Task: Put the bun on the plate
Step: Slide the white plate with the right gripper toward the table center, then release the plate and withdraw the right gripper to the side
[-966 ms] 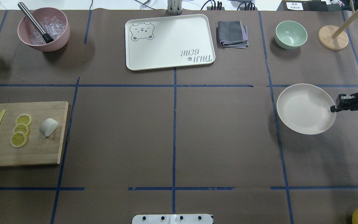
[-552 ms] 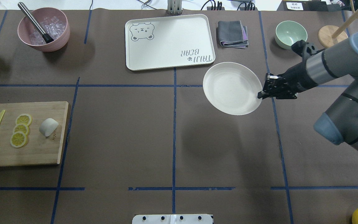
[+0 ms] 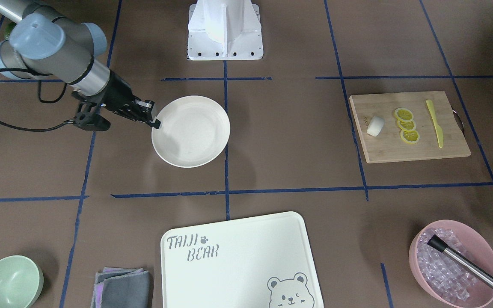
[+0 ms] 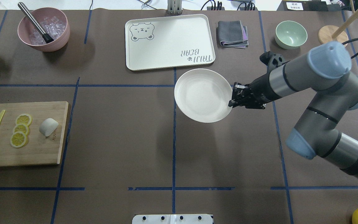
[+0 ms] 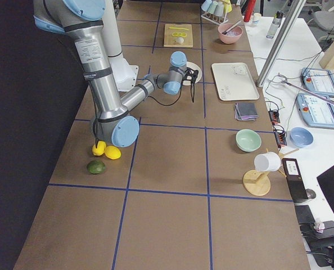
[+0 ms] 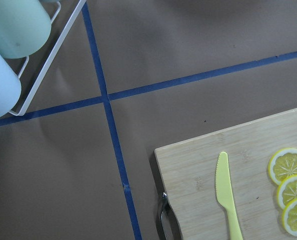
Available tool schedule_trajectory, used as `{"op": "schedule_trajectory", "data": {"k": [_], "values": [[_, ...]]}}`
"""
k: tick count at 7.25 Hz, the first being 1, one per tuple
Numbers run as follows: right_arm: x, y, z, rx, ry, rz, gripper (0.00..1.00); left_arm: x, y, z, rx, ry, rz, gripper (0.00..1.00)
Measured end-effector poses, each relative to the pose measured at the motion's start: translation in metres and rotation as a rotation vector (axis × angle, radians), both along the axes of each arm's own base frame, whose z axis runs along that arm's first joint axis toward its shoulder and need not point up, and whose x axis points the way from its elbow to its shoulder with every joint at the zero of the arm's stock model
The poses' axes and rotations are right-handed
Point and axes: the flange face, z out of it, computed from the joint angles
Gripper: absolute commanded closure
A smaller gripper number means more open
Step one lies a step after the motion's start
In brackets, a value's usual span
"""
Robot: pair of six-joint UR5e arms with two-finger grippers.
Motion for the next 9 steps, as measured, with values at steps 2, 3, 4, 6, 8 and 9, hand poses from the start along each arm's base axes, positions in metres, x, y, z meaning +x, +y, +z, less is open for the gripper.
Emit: {"op": "schedule_trajectory", "data": {"k": [2, 3, 4, 6, 8, 9], "values": [[-0.046, 0.007, 0.003, 0.003, 0.036, 0.013, 0.99, 0.000, 0.001, -0.001, 0.003, 0.001, -0.001, 0.00], [-0.060, 0.012, 0.006, 0.005, 0.050, 0.016, 0.93, 0.000, 0.000, -0.001, 0.004, 0.001, -0.001, 0.00], [-0.069, 0.015, 0.008, 0.008, 0.061, 0.020, 0.44, 0.000, 0.000, -0.002, 0.004, 0.001, -0.001, 0.00], [-0.074, 0.017, 0.007, 0.012, 0.065, 0.024, 0.00, 0.001, 0.000, 0.000, -0.005, 0.001, -0.005, 0.00], [-0.064, 0.013, -0.010, 0.012, 0.067, 0.036, 0.00, 0.015, -0.002, -0.005, -0.028, 0.004, -0.008, 0.00], [-0.038, 0.005, -0.028, 0.004, 0.060, 0.047, 0.00, 0.031, -0.003, -0.011, -0.034, 0.010, -0.009, 0.00]]}}
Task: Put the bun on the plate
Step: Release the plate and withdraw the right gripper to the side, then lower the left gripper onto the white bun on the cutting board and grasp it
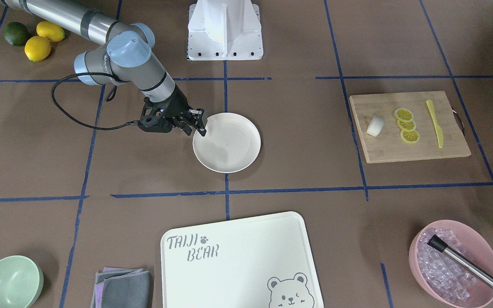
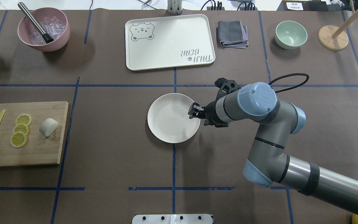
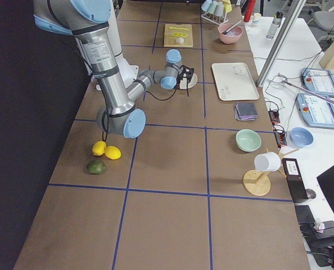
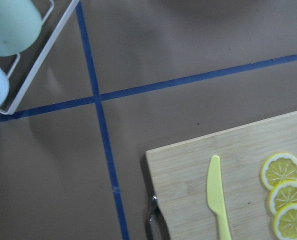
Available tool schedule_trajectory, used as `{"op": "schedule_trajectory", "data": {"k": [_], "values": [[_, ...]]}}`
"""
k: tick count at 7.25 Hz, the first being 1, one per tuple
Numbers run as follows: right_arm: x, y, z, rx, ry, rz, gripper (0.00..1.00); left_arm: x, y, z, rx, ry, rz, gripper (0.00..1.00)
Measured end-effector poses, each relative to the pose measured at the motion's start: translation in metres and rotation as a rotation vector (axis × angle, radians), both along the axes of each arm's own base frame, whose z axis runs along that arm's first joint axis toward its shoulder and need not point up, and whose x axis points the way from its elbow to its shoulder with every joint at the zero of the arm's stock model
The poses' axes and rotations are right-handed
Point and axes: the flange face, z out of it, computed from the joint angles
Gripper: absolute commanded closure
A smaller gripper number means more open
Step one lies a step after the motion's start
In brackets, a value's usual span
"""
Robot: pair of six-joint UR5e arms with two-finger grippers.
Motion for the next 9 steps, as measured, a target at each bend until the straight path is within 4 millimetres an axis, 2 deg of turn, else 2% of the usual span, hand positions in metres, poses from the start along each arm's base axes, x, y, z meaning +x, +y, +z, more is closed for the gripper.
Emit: {"op": "schedule_trajectory", "data": {"k": [1, 2, 3, 4, 5, 6, 7, 8, 9], "values": [[0.044, -0.013, -0.014, -0.029, 0.000, 0.005, 0.00, 0.018, -0.001, -0.010, -0.003, 0.021, -0.025, 0.00], [0.097, -0.026, -0.011, -0.068, 0.002, 0.014, 0.00, 0.042, -0.001, -0.022, -0.012, 0.062, -0.061, 0.00], [0.154, -0.040, 0.007, -0.096, 0.008, 0.023, 0.00, 0.074, 0.004, -0.035, -0.037, 0.112, -0.090, 0.00], [0.213, -0.053, 0.042, -0.086, 0.033, 0.011, 0.00, 0.101, 0.011, -0.044, -0.071, 0.145, -0.111, 0.00], [0.276, -0.060, 0.091, -0.038, 0.073, -0.022, 0.00, 0.126, 0.018, -0.052, -0.085, 0.145, -0.120, 0.00], [0.330, -0.057, 0.140, 0.018, 0.114, -0.057, 0.00, 0.149, 0.028, -0.058, -0.067, 0.119, -0.118, 0.00], [0.373, -0.046, 0.183, 0.067, 0.154, -0.085, 0.00, 0.168, 0.038, -0.061, -0.052, 0.096, -0.108, 0.00], [0.404, -0.034, 0.216, 0.105, 0.188, -0.107, 0.00, 0.187, 0.046, -0.064, -0.034, 0.081, -0.093, 0.00], [0.423, -0.025, 0.241, 0.135, 0.214, -0.127, 0.00, 0.210, 0.053, -0.069, -0.001, 0.066, -0.086, 0.01]]}}
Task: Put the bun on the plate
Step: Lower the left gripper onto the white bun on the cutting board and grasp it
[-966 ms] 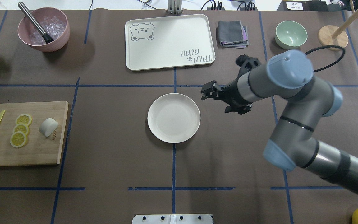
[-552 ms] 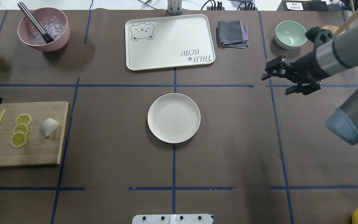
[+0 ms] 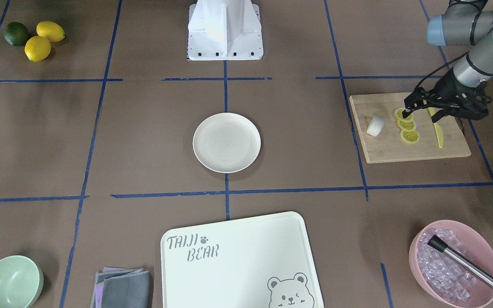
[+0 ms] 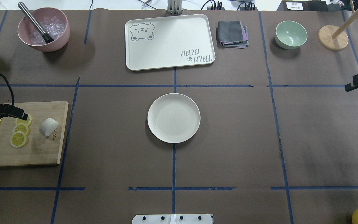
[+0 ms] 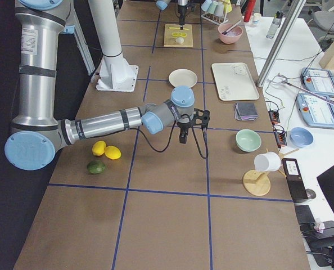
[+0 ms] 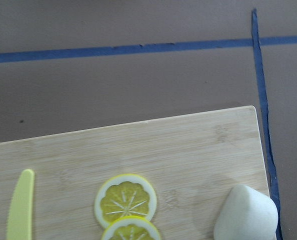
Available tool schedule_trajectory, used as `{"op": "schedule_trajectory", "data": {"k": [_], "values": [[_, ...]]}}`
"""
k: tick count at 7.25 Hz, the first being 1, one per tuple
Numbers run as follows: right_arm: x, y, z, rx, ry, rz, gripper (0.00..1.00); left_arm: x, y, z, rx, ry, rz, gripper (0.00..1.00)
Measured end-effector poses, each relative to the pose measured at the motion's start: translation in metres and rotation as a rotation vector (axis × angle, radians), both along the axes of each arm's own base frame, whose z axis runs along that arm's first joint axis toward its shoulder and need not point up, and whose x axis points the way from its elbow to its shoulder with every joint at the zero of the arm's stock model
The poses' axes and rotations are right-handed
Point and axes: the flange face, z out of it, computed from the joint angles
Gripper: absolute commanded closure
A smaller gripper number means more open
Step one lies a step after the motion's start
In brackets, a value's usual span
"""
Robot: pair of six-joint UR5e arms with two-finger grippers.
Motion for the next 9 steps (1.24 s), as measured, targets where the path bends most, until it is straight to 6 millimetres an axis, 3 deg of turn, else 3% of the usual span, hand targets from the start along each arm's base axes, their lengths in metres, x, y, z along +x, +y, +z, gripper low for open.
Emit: {"op": "schedule_trajectory", "data": {"k": [2, 4, 9], "values": [[0.016, 0.006, 0.027, 0.026, 0.031, -0.024, 0.00, 0.044, 0.019, -0.015, 0.059, -0.019, 0.017, 0.02], [0.018, 0.006, 0.031, 0.032, 0.037, -0.027, 0.00, 0.078, 0.032, -0.026, 0.127, -0.042, 0.033, 0.06], [0.019, 0.006, 0.030, 0.037, 0.038, -0.027, 0.00, 0.089, 0.036, -0.029, 0.268, -0.079, 0.121, 0.08]]}}
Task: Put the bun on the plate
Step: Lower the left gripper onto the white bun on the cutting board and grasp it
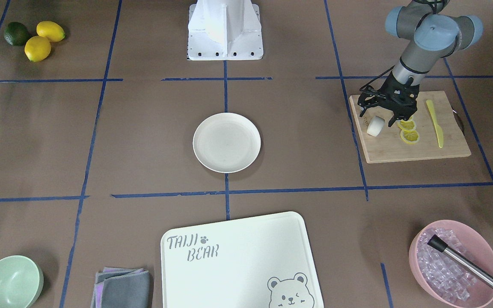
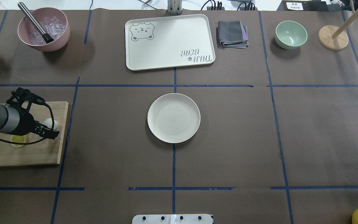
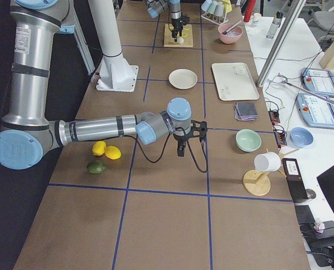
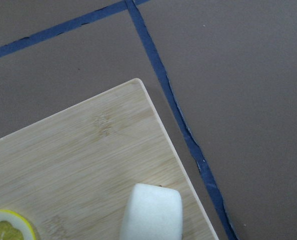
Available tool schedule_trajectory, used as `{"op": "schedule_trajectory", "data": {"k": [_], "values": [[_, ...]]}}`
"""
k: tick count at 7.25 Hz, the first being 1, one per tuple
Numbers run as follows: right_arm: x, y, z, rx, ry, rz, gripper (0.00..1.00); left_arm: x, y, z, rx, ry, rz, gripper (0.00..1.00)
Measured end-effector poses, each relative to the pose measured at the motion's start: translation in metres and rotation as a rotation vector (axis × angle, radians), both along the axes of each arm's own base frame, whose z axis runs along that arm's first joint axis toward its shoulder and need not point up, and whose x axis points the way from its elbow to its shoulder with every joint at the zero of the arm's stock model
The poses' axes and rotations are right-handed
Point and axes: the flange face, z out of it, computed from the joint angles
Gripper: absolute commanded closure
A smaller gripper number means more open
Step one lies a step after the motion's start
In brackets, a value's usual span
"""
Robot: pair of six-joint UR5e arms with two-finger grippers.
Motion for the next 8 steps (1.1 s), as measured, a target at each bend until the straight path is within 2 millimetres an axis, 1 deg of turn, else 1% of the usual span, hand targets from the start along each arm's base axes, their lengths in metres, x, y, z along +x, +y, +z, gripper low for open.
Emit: {"op": "schedule_trajectory", "data": {"k": [3, 4, 6, 8], "values": [[0.0002, 0.0008, 0.0001, 0.000, 0.000, 0.000, 0.00, 0.0047, 0.0003, 0.0018, 0.004, -0.005, 0.012, 0.09], [0.0003, 0.0010, 0.0003, 0.000, 0.000, 0.000, 0.00, 0.0057, -0.0002, 0.0030, 0.003, -0.007, 0.013, 0.11], [0.0003, 0.0010, 0.0002, 0.000, 0.000, 0.000, 0.00, 0.0070, -0.0009, 0.0049, 0.000, -0.011, 0.013, 0.27], [0.0003, 0.0012, 0.0002, 0.001, -0.001, 0.000, 0.00, 0.0077, -0.0015, 0.0058, -0.002, -0.013, 0.013, 0.28]]}}
